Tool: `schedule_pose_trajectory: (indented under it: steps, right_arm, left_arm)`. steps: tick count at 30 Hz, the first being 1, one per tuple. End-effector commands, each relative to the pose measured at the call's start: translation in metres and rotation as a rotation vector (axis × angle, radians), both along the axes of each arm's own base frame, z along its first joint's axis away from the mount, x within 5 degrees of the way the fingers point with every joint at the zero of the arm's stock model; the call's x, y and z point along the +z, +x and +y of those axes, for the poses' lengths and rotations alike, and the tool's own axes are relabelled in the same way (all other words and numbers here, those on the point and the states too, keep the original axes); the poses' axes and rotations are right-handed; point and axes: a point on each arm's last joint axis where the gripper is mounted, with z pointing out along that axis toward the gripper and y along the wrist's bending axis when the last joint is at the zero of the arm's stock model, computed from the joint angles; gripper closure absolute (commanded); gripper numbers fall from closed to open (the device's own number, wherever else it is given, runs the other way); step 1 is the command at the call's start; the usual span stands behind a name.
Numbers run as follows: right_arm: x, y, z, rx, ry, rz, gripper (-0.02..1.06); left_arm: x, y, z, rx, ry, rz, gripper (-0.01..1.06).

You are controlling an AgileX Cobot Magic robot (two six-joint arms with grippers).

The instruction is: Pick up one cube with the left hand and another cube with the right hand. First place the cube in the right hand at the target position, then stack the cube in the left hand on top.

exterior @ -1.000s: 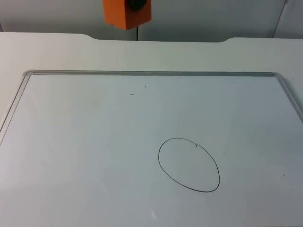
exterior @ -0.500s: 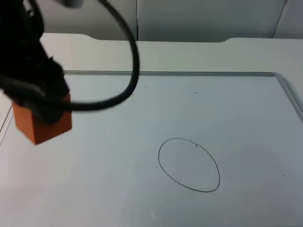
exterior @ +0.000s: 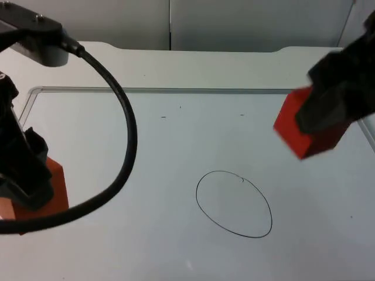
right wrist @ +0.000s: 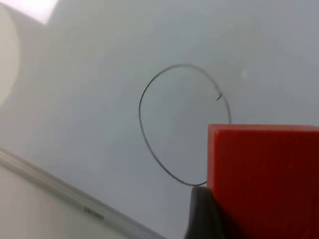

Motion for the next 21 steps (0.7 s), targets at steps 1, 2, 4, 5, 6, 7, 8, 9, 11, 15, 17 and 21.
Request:
schedule_pose_trajectory:
  steps: [1, 2, 4, 5, 6, 7, 8, 9, 11, 15, 17, 21]
  right_arm:
    - [-0.029, -0.005, 0.019, 0.016, -0.008, 0.016, 1.05]
    - [-0.029, -0.005, 0.019, 0.016, -0.008, 0.016, 1.05]
    - [-0.043, -0.007, 0.031, 0.043, -0.026, 0.046, 1.05]
    - [-0.050, -0.007, 0.036, 0.041, -0.026, 0.048, 1.05]
    - [-0.055, -0.006, 0.041, 0.041, -0.023, 0.045, 1.05]
    - [-0.055, -0.006, 0.041, 0.041, -0.023, 0.045, 1.05]
    - [-0.063, -0.004, 0.047, 0.038, -0.029, 0.052, 1.05]
    - [-0.069, -0.002, 0.049, 0.030, -0.032, 0.053, 1.05]
    - [-0.081, 0.001, 0.051, 0.026, -0.046, 0.069, 1.05]
    - [-0.096, 0.005, 0.054, 0.019, -0.055, 0.076, 1.05]
    - [-0.100, 0.006, 0.055, 0.013, -0.053, 0.074, 1.05]
    - [-0.111, 0.010, 0.058, 0.003, -0.050, 0.067, 1.05]
  left_arm:
    - [0.003, -0.002, -0.002, 0.007, -0.025, -0.014, 1.05]
    - [0.003, -0.002, -0.002, 0.007, -0.025, -0.014, 1.05]
    - [0.003, -0.002, -0.002, 0.008, -0.027, -0.014, 1.05]
    - [0.003, -0.002, -0.002, 0.008, -0.028, -0.016, 1.05]
    - [0.003, -0.002, -0.002, 0.008, -0.028, -0.016, 1.05]
    - [0.003, -0.002, -0.002, 0.008, -0.028, -0.016, 1.05]
    - [0.003, -0.002, -0.002, 0.008, -0.028, -0.016, 1.05]
    - [0.003, -0.002, -0.002, 0.008, -0.028, -0.016, 1.05]
    - [0.004, -0.001, -0.002, 0.009, -0.031, -0.022, 1.05]
    - [0.004, -0.001, -0.003, 0.009, -0.033, -0.028, 1.05]
    - [0.004, -0.001, -0.003, 0.009, -0.033, -0.028, 1.05]
    - [0.004, -0.001, -0.003, 0.011, -0.037, -0.026, 1.05]
